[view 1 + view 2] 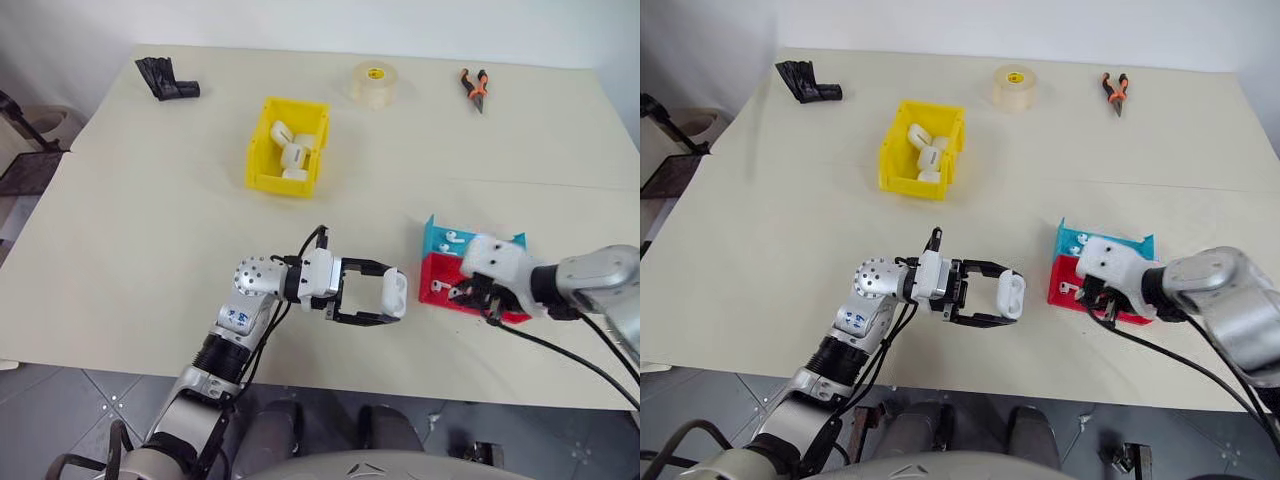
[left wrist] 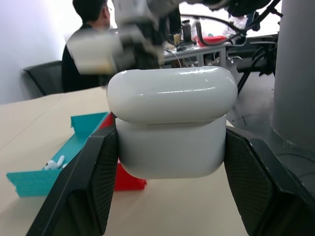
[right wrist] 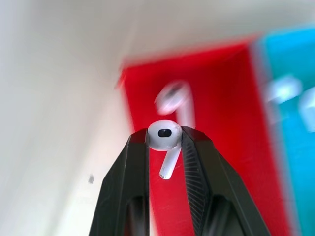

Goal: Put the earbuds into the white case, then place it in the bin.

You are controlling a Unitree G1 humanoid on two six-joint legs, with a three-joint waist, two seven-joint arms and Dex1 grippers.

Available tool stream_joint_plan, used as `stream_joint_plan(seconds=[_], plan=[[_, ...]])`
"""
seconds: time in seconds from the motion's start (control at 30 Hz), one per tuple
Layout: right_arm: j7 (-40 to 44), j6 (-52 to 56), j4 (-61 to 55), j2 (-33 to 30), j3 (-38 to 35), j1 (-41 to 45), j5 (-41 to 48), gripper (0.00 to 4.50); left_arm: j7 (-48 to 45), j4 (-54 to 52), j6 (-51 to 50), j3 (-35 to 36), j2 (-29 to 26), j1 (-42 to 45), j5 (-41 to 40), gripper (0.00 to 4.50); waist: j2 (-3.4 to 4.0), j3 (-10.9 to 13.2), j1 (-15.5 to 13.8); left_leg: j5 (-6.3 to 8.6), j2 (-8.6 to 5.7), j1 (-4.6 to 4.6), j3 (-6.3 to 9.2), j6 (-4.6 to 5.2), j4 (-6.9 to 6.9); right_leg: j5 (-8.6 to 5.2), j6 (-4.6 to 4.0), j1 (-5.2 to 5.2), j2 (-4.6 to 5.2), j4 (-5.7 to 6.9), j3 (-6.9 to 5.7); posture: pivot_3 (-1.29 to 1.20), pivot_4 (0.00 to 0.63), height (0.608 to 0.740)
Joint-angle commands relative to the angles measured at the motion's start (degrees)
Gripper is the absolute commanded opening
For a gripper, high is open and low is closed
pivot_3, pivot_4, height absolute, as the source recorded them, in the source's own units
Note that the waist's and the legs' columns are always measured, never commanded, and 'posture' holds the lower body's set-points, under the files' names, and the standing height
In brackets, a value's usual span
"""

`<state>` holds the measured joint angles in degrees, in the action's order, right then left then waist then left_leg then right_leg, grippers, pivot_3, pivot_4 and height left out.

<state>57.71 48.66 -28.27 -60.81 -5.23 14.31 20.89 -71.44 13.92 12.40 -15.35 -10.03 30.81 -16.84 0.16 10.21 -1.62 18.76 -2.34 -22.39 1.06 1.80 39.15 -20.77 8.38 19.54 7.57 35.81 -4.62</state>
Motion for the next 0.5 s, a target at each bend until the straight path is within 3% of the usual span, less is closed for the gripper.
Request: stream_joint_plan(seconds=[0.03, 0.2, 0.4, 0.5], plan=[[0.8, -9.7, -3.1, 8.5, -11.3, -3.7, 7.7, 0.58, -0.9, -1.5, -1.3, 1.3, 0.5, 1.3, -3.3, 2.8, -0.02, 0.0, 0.0, 0.0, 0.0, 0.0, 0.01, 0.0, 0.0, 0.0, 0.01, -0.02, 0.0, -0.01, -0.02, 0.0, 0.15, 0.74], [-2.4, -17.5, -5.8, 22.2, -17.1, -6.1, 17.0, 0.58, -1.7, -1.8, -4.1, 2.6, 1.0, 2.1, -6.2, 2.8, -0.02, 0.0, 0.2, 0.0, -0.03, 0.02, -0.01, 0.01, 0.0, 0.02, 0.03, 0.0, -0.02, 0.06, 0.01, 0.0, 0.15, 0.74], [-11.4, -20.1, -10.6, 33.1, -13.1, -7.0, 21.3, 0.58, -2.1, -1.8, -8.7, 4.4, 1.5, 4.4, -9.2, 2.8, -0.02, 0.0, 0.3, -0.01, 0.0, 0.07, 0.0, 0.0, -0.03, 0.01, 0.03, 0.02, -0.05, 0.12, 0.04, 0.0, 0.15, 0.74], [-12.7, -21.6, -11.1, 34.8, -10.5, -8.4, 20.6, 0.58, -2.0, -2.0, -10.9, 4.9, 1.8, 5.4, -10.1, 2.8, -0.01, 0.0, 0.2, -0.01, -0.02, 0.07, 0.02, 0.0, -0.03, 0.01, 0.03, 0.03, -0.05, 0.15, 0.05, 0.0, 0.15, 0.74]])
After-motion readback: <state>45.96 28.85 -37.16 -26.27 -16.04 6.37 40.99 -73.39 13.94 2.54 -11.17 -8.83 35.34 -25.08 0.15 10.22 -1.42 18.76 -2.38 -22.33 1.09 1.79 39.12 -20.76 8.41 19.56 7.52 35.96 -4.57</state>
